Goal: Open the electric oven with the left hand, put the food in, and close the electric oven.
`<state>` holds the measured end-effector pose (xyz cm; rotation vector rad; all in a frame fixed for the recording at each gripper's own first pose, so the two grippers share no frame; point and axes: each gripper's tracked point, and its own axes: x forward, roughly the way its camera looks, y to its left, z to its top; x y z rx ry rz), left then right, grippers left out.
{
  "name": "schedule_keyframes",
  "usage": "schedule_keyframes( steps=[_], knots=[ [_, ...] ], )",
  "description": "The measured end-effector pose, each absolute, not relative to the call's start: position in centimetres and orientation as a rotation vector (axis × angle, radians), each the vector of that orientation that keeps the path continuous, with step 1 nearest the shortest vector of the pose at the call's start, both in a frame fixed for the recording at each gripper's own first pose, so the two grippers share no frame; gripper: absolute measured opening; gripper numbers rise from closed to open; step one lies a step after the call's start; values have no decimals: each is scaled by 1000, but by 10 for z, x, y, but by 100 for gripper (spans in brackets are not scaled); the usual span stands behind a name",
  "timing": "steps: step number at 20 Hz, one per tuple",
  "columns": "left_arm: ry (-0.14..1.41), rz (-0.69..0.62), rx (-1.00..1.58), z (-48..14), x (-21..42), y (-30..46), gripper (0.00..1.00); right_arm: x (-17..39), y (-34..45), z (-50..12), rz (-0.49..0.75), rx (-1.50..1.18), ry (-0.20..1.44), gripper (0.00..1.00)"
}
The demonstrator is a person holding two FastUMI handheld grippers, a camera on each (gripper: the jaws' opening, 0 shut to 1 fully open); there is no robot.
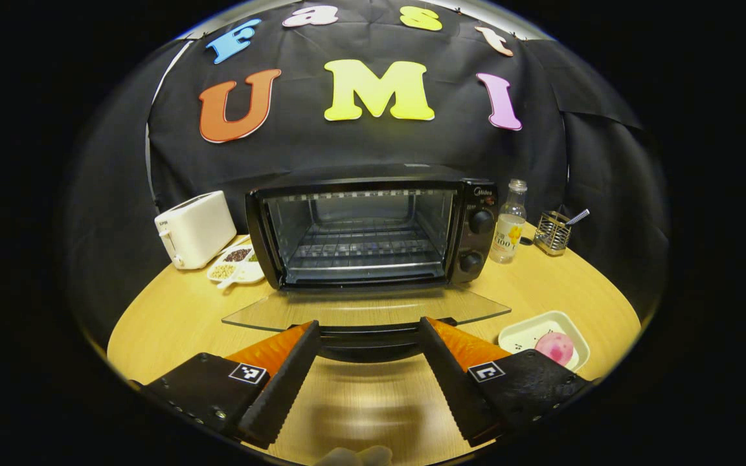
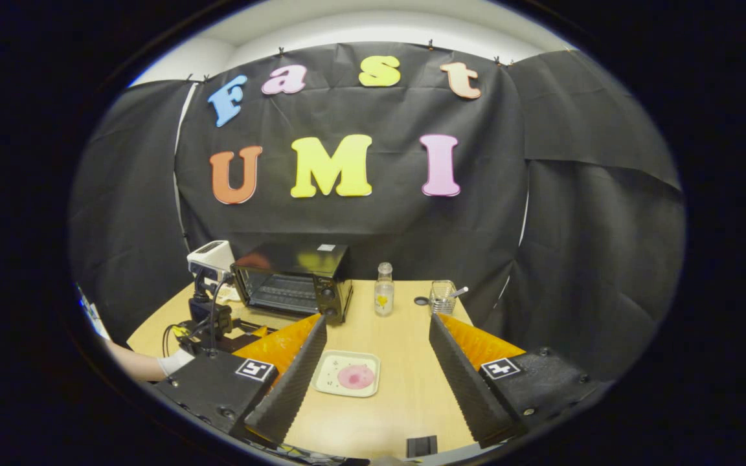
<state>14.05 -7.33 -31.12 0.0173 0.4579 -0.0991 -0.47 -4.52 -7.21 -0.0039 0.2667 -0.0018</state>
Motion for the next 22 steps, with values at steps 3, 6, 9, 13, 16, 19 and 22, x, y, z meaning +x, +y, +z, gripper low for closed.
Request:
schedule_keyframes(
  steps=[3, 6, 9, 13, 16, 19, 22],
  knots=[
    [511, -100, 20, -334, 130, -76, 96, -5, -50, -80, -9, -7, 285, 96],
    [567, -97, 15, -356, 126, -77, 96, -5, -57, -86, -20, -9, 306, 96],
    [601, -98, 27, -368, 123, -79, 96, -3, -61, -94, -28, -7, 328, 96],
    [608, -102, 44, -373, 126, -83, 95, 3, -64, -111, -27, -13, 366, 96],
    [606, -87, 37, -368, 126, -80, 95, 7, -65, -123, -24, -14, 378, 100],
    [550, -59, 47, -346, 125, -74, 97, 15, -71, -146, -26, -7, 406, 96],
    [481, -53, 53, -314, 113, -64, 97, 26, -78, -186, -26, -7, 487, 96]
  ],
)
